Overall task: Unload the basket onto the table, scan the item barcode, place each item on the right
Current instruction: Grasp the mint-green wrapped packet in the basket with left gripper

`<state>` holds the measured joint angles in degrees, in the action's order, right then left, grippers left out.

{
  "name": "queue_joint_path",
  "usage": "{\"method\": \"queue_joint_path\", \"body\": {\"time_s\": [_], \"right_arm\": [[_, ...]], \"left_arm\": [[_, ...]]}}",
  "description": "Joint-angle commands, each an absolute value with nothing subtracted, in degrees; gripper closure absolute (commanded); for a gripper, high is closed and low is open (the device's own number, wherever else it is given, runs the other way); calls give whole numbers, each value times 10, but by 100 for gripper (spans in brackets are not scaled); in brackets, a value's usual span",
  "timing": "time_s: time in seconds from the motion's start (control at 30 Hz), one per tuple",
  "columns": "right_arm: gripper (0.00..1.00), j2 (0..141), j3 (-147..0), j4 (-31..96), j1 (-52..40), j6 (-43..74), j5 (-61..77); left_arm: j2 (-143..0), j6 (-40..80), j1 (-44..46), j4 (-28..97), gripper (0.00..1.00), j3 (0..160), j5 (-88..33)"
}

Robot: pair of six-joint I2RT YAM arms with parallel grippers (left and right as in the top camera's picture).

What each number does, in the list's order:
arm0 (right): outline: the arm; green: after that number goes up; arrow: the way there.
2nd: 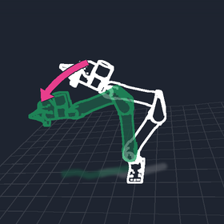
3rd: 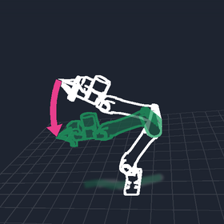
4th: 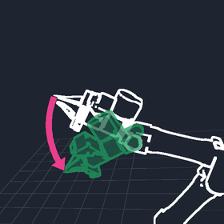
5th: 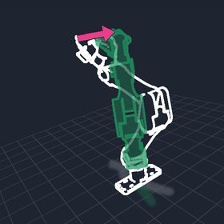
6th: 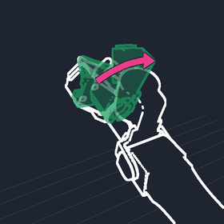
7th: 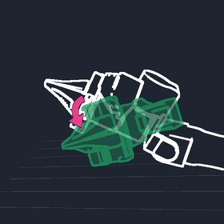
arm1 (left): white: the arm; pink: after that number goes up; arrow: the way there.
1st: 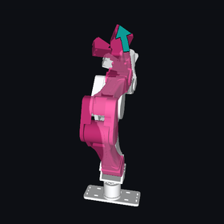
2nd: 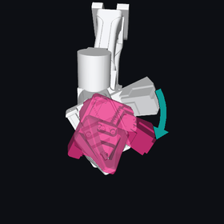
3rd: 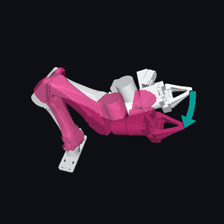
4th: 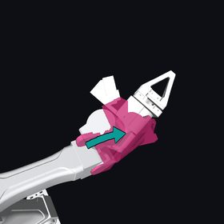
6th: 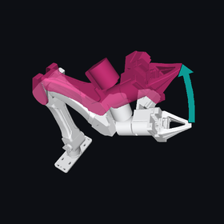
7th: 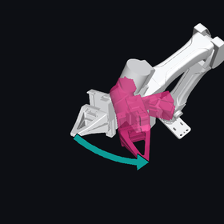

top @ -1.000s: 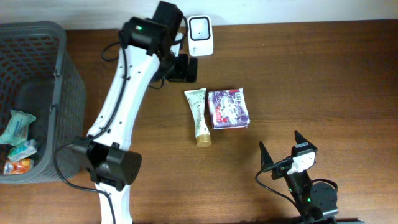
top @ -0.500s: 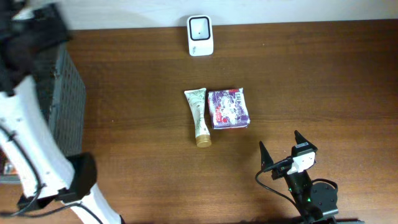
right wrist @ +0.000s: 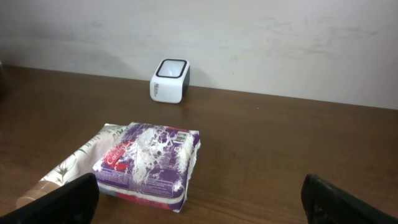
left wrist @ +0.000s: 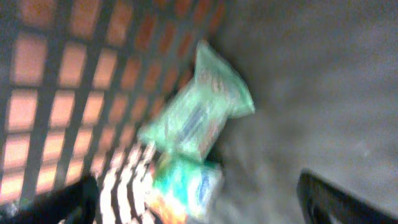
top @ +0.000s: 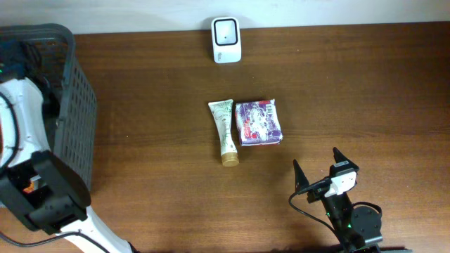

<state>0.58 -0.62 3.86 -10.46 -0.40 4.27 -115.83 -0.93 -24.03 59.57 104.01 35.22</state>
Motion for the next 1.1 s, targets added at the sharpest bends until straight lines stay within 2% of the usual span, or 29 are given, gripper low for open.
{"method": "queue_joint_path", "body": {"time_s": [0.0,0.07,0.17,0.2,0.37,0.43,0.53,0.63,0.83,0.87,0.9,1.0,1.07], "right_arm": [[1,2,-3,41,-100,-4,49],[1,2,-3,41,-100,-4,50],[1,2,-3,41,-100,-4,49],[1,2,-3,41,-100,-4,49],[1,2,-3,41,-100,-4,49],[1,2,-3,41,-100,-4,49],[1,2,-3,41,-100,-4,49],[1,2,-3,41,-100,-4,49],[1,2,-3,41,-100,-4,50],[1,2,-3,41,-100,-4,49],[1,2,-3,41,-100,-4,49],[1,2,-3,41,-100,-4,50],[1,2,-3,41,-100,-4,49]], "left_arm": [[-1154,-147,-242,496,2,937,418],[-1154,-220,-242,409,5,881,418],[-1154,-313,-247,291,16,827,415],[-1155,-335,-253,270,16,818,406],[-1157,-384,-297,244,16,813,373],[-1157,-394,-317,247,24,813,364],[-1157,-417,-334,281,27,812,260],[-1158,-417,-336,281,28,811,211],[-1173,-417,-340,281,64,799,208],[-1173,-417,-340,281,66,799,209],[-1173,-417,-340,282,72,799,211],[-1169,-416,-338,281,100,800,223],[-1143,-394,-332,269,100,800,223]]}}
